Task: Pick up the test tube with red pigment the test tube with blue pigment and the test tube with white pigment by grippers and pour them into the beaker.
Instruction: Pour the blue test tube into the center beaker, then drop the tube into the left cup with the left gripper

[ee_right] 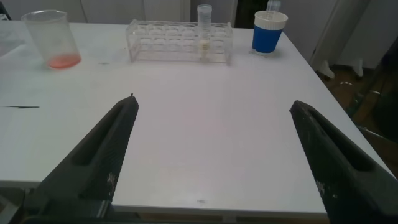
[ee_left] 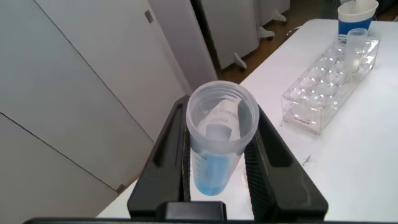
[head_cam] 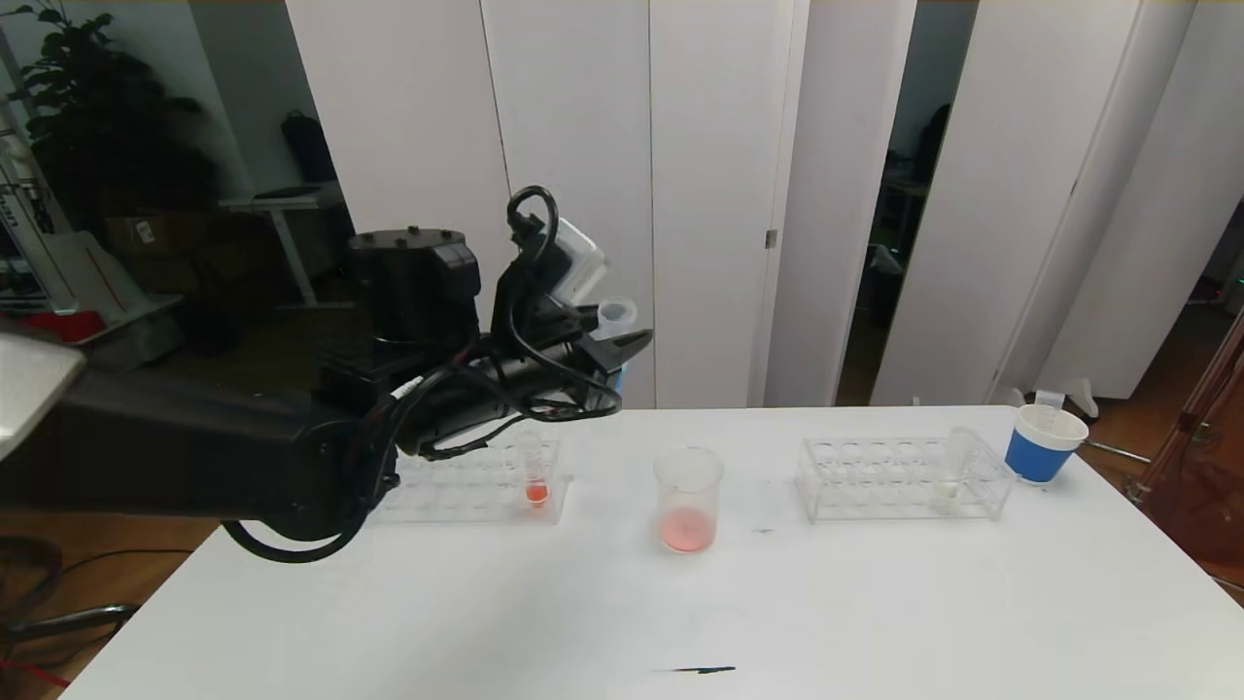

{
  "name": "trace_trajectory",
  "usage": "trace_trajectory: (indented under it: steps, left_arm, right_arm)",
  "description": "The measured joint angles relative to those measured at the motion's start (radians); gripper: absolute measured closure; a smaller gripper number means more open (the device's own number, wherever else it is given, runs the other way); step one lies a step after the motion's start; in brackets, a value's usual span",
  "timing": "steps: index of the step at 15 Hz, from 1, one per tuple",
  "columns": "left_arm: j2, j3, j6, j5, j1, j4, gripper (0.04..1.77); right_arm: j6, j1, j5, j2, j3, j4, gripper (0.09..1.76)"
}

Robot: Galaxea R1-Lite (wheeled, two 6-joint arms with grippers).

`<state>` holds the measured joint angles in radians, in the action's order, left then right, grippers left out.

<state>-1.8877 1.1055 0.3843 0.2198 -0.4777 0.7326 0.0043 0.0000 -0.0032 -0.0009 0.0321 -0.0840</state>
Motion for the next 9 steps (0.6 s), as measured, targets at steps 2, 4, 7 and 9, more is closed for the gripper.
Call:
trace_trajectory:
  steps: [2,4,7,9]
  left_arm:
    - [-0.071,0.025,0.059,0.058,0.003,0.061,1.23]
    - [-0.139,0.062,0.077,0.137,0.009,0.136,1.23]
    - [-0.216,0.101,0.16,0.219,0.027,0.158,1.23]
    - [-0.254,0.114,0.202,0.269,0.032,0.17,1.23]
  right_arm:
    - [0.0,0.0,0.0,0.0,0.0,0.0,0.1]
    - [0.0,0.0,0.0,0.0,0.0,0.0,0.1]
    - [0.0,0.0,0.0,0.0,0.0,0.0,0.1]
    - [0.0,0.0,0.0,0.0,0.0,0.0,0.1]
